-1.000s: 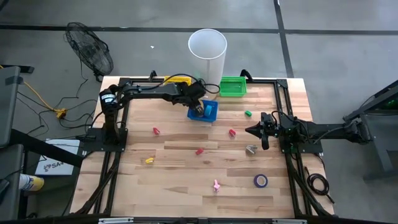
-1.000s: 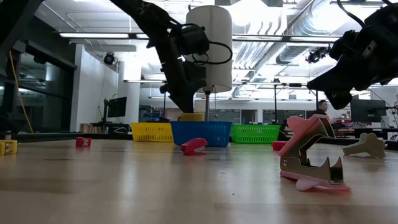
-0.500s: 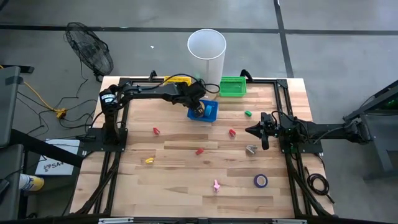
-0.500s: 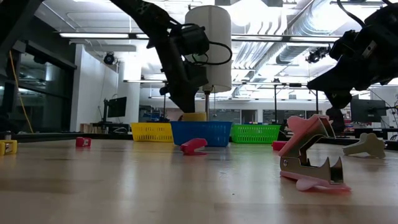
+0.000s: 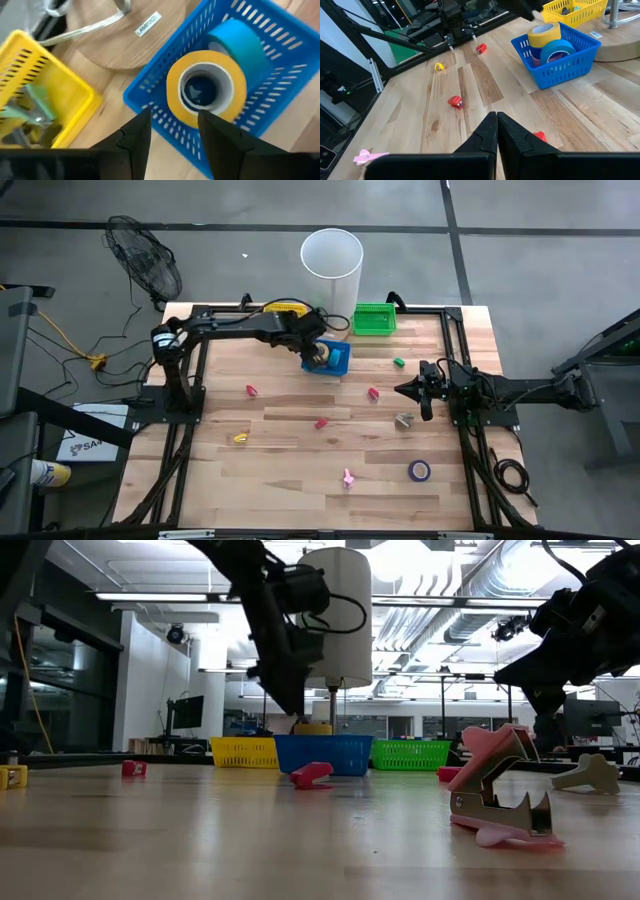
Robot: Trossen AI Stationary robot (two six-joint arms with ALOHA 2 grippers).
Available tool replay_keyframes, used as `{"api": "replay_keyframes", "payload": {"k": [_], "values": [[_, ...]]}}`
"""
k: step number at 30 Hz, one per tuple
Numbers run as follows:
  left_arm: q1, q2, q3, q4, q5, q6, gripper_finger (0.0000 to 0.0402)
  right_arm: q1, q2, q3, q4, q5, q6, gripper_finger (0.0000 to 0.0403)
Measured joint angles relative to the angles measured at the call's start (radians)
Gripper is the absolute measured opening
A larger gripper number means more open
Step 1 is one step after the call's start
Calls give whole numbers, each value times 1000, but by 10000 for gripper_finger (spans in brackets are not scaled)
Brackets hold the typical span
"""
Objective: Pick and place Stapler, Stapler remover, tape
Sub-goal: Put the yellow stapler into the green basket
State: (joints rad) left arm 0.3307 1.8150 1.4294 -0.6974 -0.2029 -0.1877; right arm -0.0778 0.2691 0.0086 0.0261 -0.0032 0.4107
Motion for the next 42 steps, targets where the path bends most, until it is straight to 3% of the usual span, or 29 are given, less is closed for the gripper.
{"api": "replay_keyframes", "payload": {"k": [14, 24, 34, 39, 42], "values": [[-170, -130, 0, -426, -124, -52, 161, 0, 0, 0, 0, 0, 0, 0], [-370, -145, 0, -428, -126, -153, 161, 0, 0, 0, 0, 0, 0, 0], [-563, -165, -14, -475, -238, -234, 162, 0, 0, 0, 0, 0, 0, 0], [-643, -267, -123, -448, -310, -309, 162, 0, 0, 0, 0, 0, -1, 0], [-673, -356, -224, -406, -335, -364, 162, 0, 4, 0, -3, -3, -107, 0]]}}
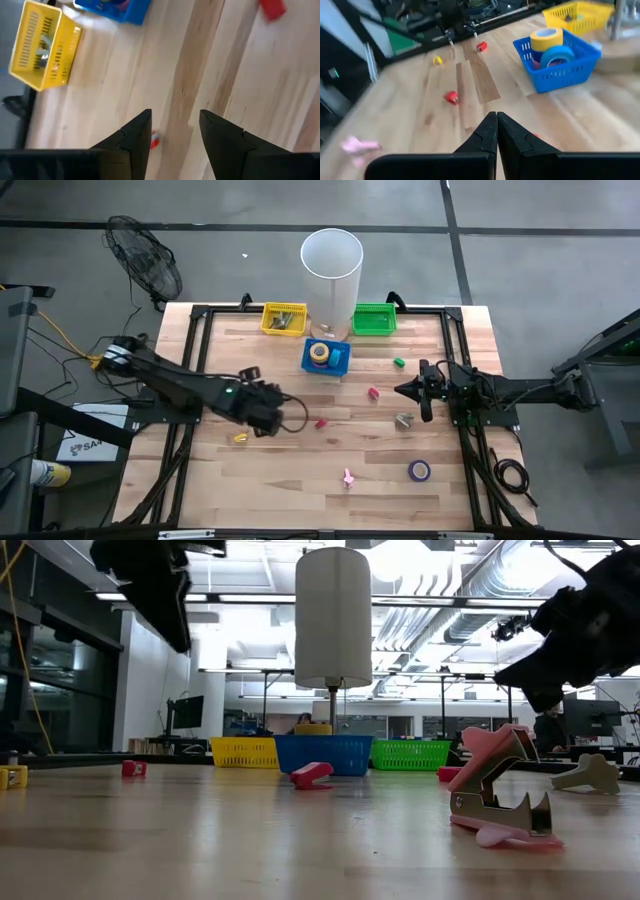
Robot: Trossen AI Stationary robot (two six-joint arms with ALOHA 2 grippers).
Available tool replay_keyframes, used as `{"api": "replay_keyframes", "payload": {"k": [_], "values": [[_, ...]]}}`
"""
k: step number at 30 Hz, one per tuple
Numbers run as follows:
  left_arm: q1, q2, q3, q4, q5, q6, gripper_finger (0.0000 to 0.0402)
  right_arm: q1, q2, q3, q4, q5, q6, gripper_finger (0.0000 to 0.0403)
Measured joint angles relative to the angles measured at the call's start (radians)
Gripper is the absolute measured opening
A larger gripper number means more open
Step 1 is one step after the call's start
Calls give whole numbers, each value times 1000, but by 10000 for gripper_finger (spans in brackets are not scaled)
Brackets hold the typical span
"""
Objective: Pick and place Stapler, Stapler remover, tape
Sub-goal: Put the yellow stapler into the green basket
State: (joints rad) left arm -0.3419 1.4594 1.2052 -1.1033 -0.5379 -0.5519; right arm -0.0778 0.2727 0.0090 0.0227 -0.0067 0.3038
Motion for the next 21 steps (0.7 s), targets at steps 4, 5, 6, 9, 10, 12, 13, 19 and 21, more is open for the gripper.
{"api": "replay_keyframes", "payload": {"k": [4, 5, 6, 9, 10, 12, 13, 19, 21], "values": [[-35, -138, -149, 144, 0, -30, 162, 0, 2, 0, 2, 2, -150, 0], [-43, -171, -185, 200, 0, -29, 162, 0, 2, 0, 2, 2, -170, 0], [-51, -204, -222, 241, 1, -27, 162, 0, 2, 0, 2, 2, -184, 0], [-68, -284, -314, 375, 1, 13, 162, 0, 2, 0, 4, 3, -197, 0], [-72, -306, -342, 416, 0, 32, 162, 0, 2, 0, 5, 4, -192, 0], [-72, -340, -389, 495, -3, 78, 162, 0, 1, 0, 6, 4, -163, 0], [-71, -354, -408, 552, -4, 105, 162, 0, 1, 0, 11, 5, -138, 0], [-71, -409, -517, 750, 35, 254, 162, 0, 5, 0, 13, 8, 89, 0], [-71, -413, -550, 800, 50, 273, 162, 0, 6, 0, 10, 8, 173, 0]]}}
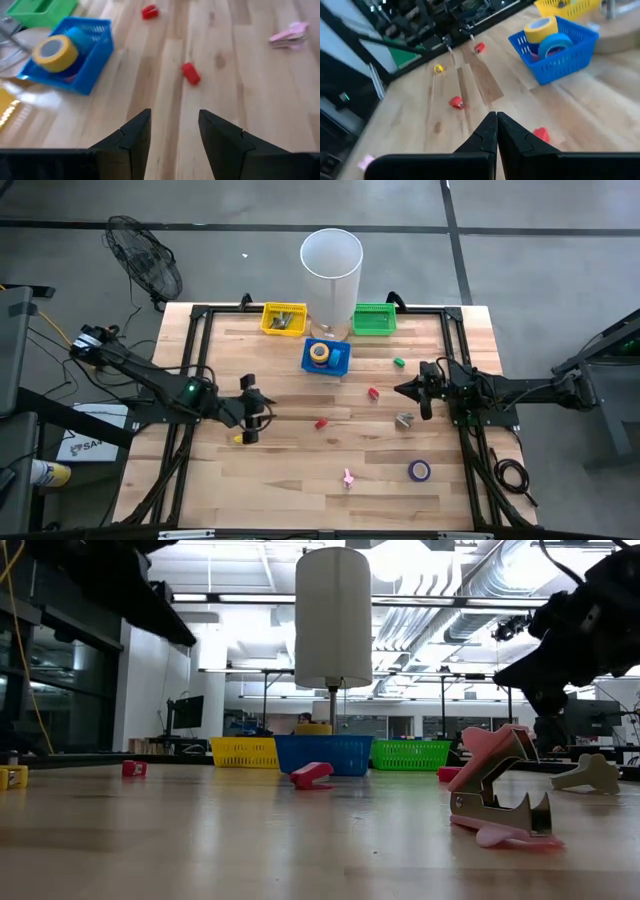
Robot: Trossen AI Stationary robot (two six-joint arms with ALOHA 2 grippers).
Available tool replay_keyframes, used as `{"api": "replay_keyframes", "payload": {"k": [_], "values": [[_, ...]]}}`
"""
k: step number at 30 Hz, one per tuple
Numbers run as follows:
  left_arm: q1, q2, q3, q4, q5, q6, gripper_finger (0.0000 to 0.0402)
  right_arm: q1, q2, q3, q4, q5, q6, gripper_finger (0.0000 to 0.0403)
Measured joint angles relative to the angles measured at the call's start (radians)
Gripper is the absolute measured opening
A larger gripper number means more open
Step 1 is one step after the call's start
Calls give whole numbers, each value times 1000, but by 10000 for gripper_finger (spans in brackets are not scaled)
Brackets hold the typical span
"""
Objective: Pick and place Stapler, Stapler remover, tape
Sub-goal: Put the yellow stapler into the green basket
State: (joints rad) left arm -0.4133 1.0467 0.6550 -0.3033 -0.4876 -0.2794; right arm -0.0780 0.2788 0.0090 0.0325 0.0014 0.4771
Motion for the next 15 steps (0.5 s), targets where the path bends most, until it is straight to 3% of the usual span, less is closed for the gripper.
{"api": "replay_keyframes", "payload": {"k": [5, 10, 15], "values": [[1, -33, -55, -7, 9, -5, 162, 0, 11, 0, 13, 1, 42, 0], [1, -83, -73, -143, 12, -141, 162, 0, 22, 0, 16, 24, 40, 0], [0, -81, -121, -257, 188, -269, 162, 0, 29, 0, 4, 28, 39, 0]]}}
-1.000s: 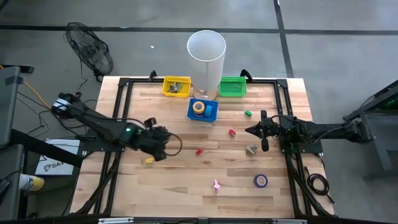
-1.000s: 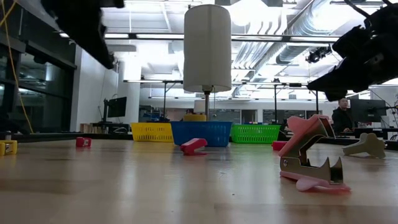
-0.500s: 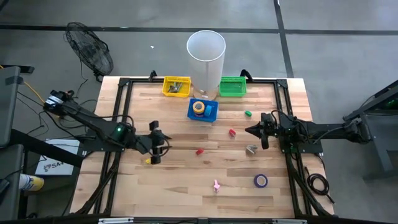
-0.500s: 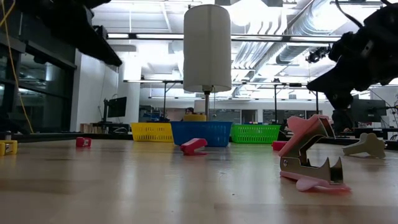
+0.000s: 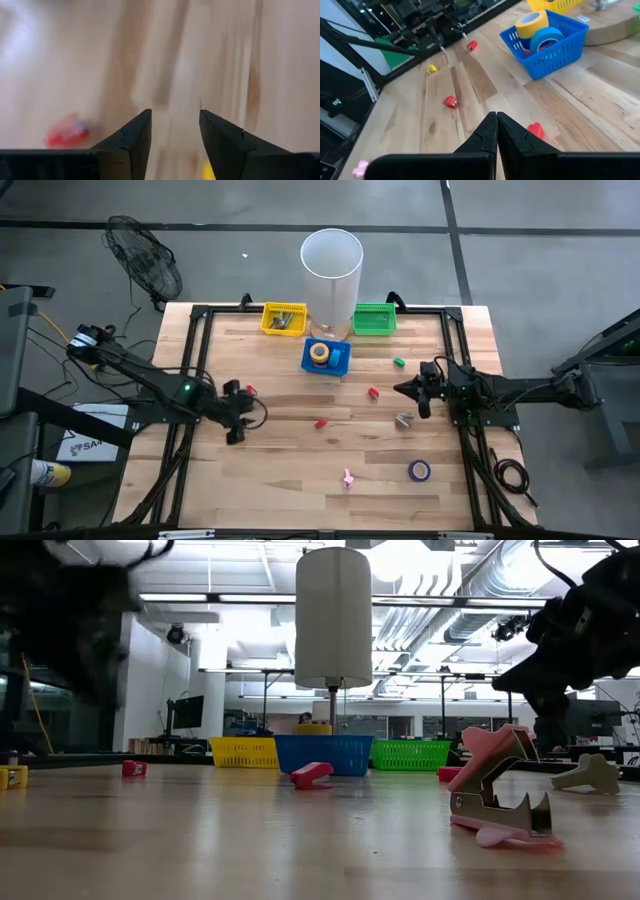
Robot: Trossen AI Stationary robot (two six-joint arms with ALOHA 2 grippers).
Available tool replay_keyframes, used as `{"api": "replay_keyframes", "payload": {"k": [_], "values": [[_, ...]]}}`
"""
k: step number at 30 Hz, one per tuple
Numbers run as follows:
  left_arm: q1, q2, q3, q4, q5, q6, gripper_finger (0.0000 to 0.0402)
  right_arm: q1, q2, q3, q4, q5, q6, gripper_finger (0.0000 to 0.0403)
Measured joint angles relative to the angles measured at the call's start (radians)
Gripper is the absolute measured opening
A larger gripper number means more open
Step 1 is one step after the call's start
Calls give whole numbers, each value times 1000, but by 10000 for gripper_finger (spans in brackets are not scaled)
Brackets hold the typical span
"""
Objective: Pick and place Stapler, Stapler remover, tape
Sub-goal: Put the yellow stapler into the green basket
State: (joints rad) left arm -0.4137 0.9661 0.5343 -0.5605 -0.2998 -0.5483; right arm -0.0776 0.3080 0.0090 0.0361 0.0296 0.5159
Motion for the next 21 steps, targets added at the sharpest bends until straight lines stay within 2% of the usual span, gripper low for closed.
{"api": "replay_keyframes", "payload": {"k": [6, 15, 21], "values": [[0, 26, -57, -26, 191, -116, 162, 0, 0, 0, -5, -8, -3, 0], [-11, 26, -59, -63, 320, -150, 162, 0, 12, 0, -12, -9, -29, 0], [-60, 26, -59, -71, 305, -173, 167, 0, 35, 0, -15, -9, -38, 0]]}}
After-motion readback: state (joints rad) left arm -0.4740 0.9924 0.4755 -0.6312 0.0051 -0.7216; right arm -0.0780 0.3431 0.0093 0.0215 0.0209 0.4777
